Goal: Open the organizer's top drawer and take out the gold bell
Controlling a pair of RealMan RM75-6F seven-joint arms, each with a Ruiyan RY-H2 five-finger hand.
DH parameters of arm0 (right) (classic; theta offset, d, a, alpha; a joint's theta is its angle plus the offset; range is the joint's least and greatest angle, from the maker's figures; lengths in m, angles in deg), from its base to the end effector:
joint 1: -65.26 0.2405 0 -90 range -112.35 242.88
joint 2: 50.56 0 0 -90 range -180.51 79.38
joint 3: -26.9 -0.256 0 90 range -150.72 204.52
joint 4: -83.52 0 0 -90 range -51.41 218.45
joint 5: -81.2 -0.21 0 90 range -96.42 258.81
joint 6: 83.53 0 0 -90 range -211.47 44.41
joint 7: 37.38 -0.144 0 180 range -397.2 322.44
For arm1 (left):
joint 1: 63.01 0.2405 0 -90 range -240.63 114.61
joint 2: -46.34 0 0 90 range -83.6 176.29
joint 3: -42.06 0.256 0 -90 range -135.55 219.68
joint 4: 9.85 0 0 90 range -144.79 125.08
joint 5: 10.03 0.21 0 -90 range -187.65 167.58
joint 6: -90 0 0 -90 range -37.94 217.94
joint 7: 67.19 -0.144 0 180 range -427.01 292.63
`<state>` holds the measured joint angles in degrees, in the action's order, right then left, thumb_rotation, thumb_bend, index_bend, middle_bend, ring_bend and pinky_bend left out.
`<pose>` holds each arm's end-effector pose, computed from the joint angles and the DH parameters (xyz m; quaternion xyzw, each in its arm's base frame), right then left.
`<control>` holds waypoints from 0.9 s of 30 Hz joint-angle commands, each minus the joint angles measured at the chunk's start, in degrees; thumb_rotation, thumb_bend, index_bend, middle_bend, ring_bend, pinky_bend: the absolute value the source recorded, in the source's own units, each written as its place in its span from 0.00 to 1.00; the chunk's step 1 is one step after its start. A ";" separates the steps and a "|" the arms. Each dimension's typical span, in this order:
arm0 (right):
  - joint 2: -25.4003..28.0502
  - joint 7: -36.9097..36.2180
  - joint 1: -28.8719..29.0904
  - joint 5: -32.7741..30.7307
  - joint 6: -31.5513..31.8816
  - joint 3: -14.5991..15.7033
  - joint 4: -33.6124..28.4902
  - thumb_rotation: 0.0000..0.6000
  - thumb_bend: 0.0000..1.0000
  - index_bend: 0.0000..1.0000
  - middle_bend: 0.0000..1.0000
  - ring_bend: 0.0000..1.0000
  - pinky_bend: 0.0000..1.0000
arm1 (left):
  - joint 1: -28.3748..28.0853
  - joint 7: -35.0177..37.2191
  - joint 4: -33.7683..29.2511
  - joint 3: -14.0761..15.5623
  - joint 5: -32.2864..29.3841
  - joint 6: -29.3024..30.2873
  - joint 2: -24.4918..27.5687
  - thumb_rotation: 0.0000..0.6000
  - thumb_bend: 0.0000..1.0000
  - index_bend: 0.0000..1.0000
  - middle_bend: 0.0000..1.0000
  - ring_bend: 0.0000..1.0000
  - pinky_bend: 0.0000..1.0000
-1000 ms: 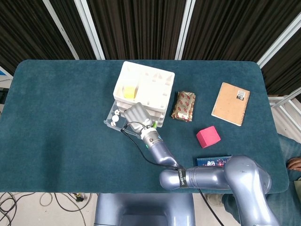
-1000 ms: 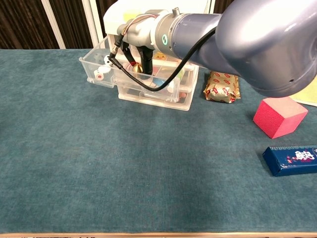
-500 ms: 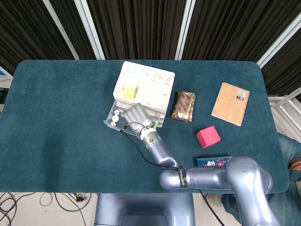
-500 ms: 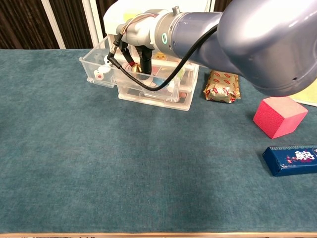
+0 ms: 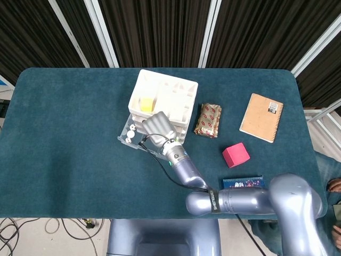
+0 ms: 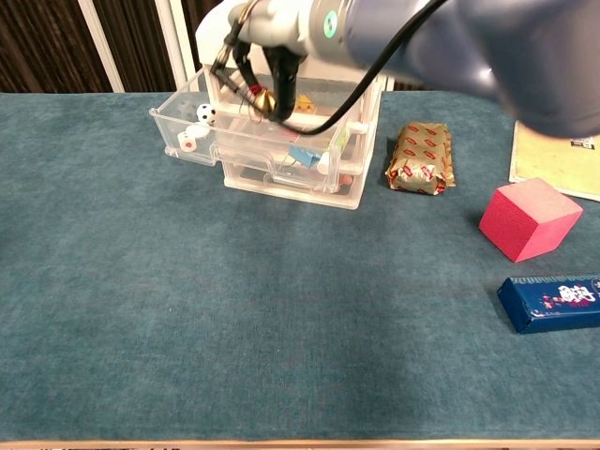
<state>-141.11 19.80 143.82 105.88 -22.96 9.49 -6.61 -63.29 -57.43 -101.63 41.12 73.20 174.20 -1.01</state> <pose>0.0586 -0.3862 -0.0155 0.8003 -0.2102 0.3255 0.4576 -0.3457 0.1476 0.2569 -0.5849 -0.3896 -0.3082 0.6412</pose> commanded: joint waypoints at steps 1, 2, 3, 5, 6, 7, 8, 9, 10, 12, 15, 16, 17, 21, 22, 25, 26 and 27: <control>4.17 -1.08 -1.31 -1.37 0.55 -1.25 -4.35 1.00 0.35 0.54 1.00 1.00 1.00 | 0.03 0.00 -0.05 -0.01 -0.02 0.05 0.01 1.00 0.24 0.13 0.00 0.00 0.00; 5.08 -1.28 -1.59 -1.56 0.68 -1.41 -5.23 1.00 0.35 0.54 1.00 1.00 1.00 | 0.03 -0.01 -0.05 -0.01 -0.03 0.07 0.01 1.00 0.24 0.13 0.00 0.00 0.00; 6.47 -1.63 -2.03 -1.89 0.80 -1.63 -6.57 1.00 0.35 0.54 1.00 1.00 1.00 | 0.04 -0.03 -0.06 -0.01 -0.01 0.11 0.00 1.00 0.24 0.13 0.00 0.00 0.00; 8.42 -2.30 -2.69 -2.50 0.84 -2.02 -8.44 1.00 0.35 0.54 1.00 1.00 1.00 | 0.04 -0.07 -0.06 -0.02 0.01 0.13 0.00 1.00 0.24 0.13 0.00 0.00 0.00; 9.97 -2.97 -3.27 -2.79 1.09 -2.42 -9.80 1.00 0.35 0.54 1.00 1.00 1.00 | 0.04 -0.12 -0.07 -0.01 0.00 0.13 0.00 1.00 0.24 0.13 0.00 0.00 0.00; 10.91 -3.29 -3.61 -2.81 1.20 -2.54 -10.65 1.00 0.35 0.54 1.00 1.00 1.00 | 0.04 -0.15 -0.08 -0.01 -0.02 0.11 0.00 1.00 0.24 0.13 0.00 0.00 0.00; 12.33 -3.70 -4.12 -2.73 1.42 -2.66 -11.82 1.00 0.35 0.54 1.00 1.00 1.00 | 0.04 -0.18 -0.09 0.00 -0.02 0.09 0.00 1.00 0.24 0.13 0.00 0.00 0.00; 13.36 -4.01 -4.52 -2.67 1.62 -2.73 -12.66 1.00 0.35 0.54 1.00 1.00 1.00 | 0.05 -0.20 -0.10 0.00 -0.02 0.11 0.00 1.00 0.24 0.13 0.00 0.00 0.00; 14.80 -4.43 -5.08 -2.53 1.95 -2.81 -13.81 1.00 0.35 0.54 1.00 1.00 1.00 | 0.05 -0.25 -0.10 0.00 -0.01 0.12 -0.01 1.00 0.24 0.13 0.00 0.00 0.00; 17.15 -4.88 -6.07 -2.00 2.58 -2.61 -15.55 1.00 0.35 0.54 1.00 1.00 1.00 | 0.07 -0.30 -0.10 0.01 -0.01 0.17 -0.01 1.00 0.24 0.13 0.00 0.00 0.00; 20.47 -5.39 -7.79 -0.99 3.27 -1.63 -18.46 1.00 0.35 0.54 1.00 1.00 1.00 | 0.08 -0.29 -0.13 -0.01 -0.04 0.18 -0.01 1.00 0.24 0.13 0.00 0.00 0.00; 21.30 -5.57 -8.30 -0.60 3.41 -1.27 -19.32 1.00 0.35 0.54 1.00 1.00 1.00 | 0.07 -0.30 -0.14 -0.01 -0.04 0.18 0.00 1.00 0.24 0.13 0.00 0.00 0.00; 22.37 -5.85 -9.09 0.03 3.69 -0.62 -20.41 1.00 0.35 0.54 1.00 1.00 1.00 | 0.05 -0.34 -0.17 -0.01 -0.03 0.16 0.00 1.00 0.24 0.13 0.00 0.00 0.00; 24.55 -6.62 -11.52 1.95 4.04 2.14 -23.00 1.00 0.35 0.54 1.00 1.00 1.00 | 0.07 -0.52 -0.26 0.00 0.05 0.26 0.03 1.00 0.24 0.13 0.00 0.00 0.00; 25.01 -6.81 -12.23 2.48 4.11 3.07 -23.59 1.00 0.35 0.54 1.00 1.00 1.00 | 0.10 -0.52 -0.29 -0.01 0.03 0.32 0.03 1.00 0.24 0.13 0.00 0.00 0.00; 25.68 -7.29 -13.64 3.87 4.31 4.94 -24.49 1.00 0.35 0.55 1.00 1.00 1.00 | 0.17 -0.55 -0.37 -0.04 -0.04 0.43 0.07 1.00 0.24 0.12 0.00 0.00 0.00; 25.91 -7.57 -14.38 4.62 4.45 5.91 -24.82 1.00 0.35 0.55 1.00 1.00 1.00 | 0.17 -0.55 -0.39 -0.05 -0.11 0.40 0.06 1.00 0.24 0.12 0.00 0.00 0.00; 25.99 -7.80 -14.85 5.21 4.49 6.53 -24.94 1.00 0.35 0.55 1.00 1.00 1.00 | 0.17 -0.55 -0.39 -0.04 -0.15 0.36 0.06 1.00 0.24 0.12 0.00 0.00 0.00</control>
<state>-115.55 12.49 129.85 110.17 -18.69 15.05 -31.01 -63.12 -57.98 -102.02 41.07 73.07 174.56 -0.94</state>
